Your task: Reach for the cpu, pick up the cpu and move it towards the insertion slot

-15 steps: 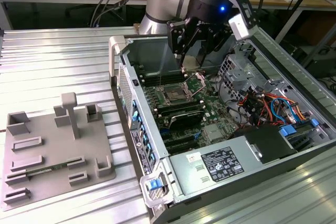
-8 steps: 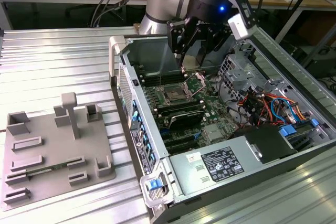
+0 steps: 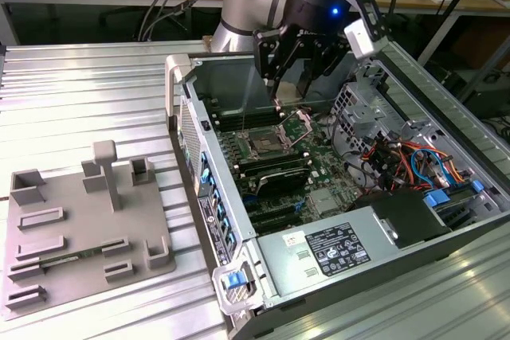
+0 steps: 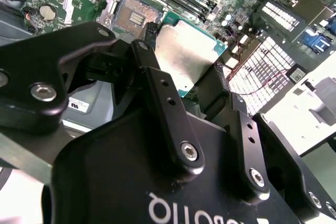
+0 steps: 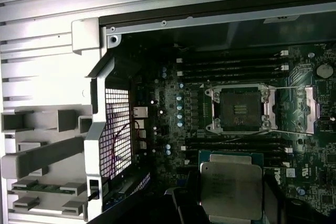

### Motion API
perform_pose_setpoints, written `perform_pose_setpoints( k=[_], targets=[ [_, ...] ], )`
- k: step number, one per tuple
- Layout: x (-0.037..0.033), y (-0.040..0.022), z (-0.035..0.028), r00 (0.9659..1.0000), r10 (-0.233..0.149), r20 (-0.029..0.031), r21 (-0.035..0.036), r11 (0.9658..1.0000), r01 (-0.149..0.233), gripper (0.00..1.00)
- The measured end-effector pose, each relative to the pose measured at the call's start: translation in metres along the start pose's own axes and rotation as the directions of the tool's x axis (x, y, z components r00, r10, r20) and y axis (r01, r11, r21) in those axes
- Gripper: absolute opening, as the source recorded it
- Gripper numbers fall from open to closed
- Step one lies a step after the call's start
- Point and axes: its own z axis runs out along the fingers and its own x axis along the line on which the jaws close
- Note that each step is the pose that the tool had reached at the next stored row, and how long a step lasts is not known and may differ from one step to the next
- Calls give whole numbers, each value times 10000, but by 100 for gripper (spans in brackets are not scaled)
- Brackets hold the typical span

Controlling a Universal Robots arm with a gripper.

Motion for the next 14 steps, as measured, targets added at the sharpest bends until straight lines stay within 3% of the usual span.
perform_pose_setpoints(
  k=[3,7,9,12,14],
  targets=[
    [-4,14,0,10000,19,-2,-1,10000,-19,55],
    [-38,170,-3,10000,17,-79,3,10000,-17,55],
    [-50,216,-4,9999,17,-108,5,10000,-17,55],
    [-83,375,-6,9998,17,-206,8,10000,-16,55],
    [-105,443,-7,9997,16,-250,10,10000,-16,55]
  ],
)
